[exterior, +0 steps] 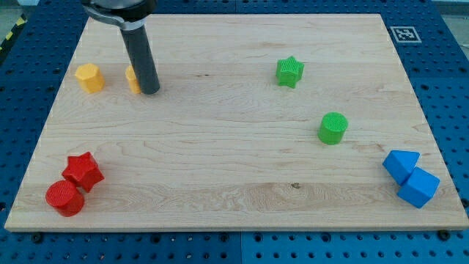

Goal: Slide the green circle to the center

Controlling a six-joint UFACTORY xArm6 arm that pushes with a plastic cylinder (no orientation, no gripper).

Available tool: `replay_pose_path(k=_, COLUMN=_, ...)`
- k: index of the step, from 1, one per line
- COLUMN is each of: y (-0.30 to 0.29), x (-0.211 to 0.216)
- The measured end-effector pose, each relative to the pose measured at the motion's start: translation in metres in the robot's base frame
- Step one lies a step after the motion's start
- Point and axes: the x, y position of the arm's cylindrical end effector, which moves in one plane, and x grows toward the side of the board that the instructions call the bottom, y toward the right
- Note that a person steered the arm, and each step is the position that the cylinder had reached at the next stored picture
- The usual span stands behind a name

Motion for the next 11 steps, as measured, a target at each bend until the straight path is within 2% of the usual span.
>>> replay_pose_path(k=4, y=-0.046, x=0.010)
replay_pose_path(k=5, y=-0.046, x=0.025)
replay_pose_path(k=7, y=0.033, x=0.087)
replay_pose_path(k=10, y=0.235, x=0.104)
replay_pose_path(k=11, y=0.235, x=0.107)
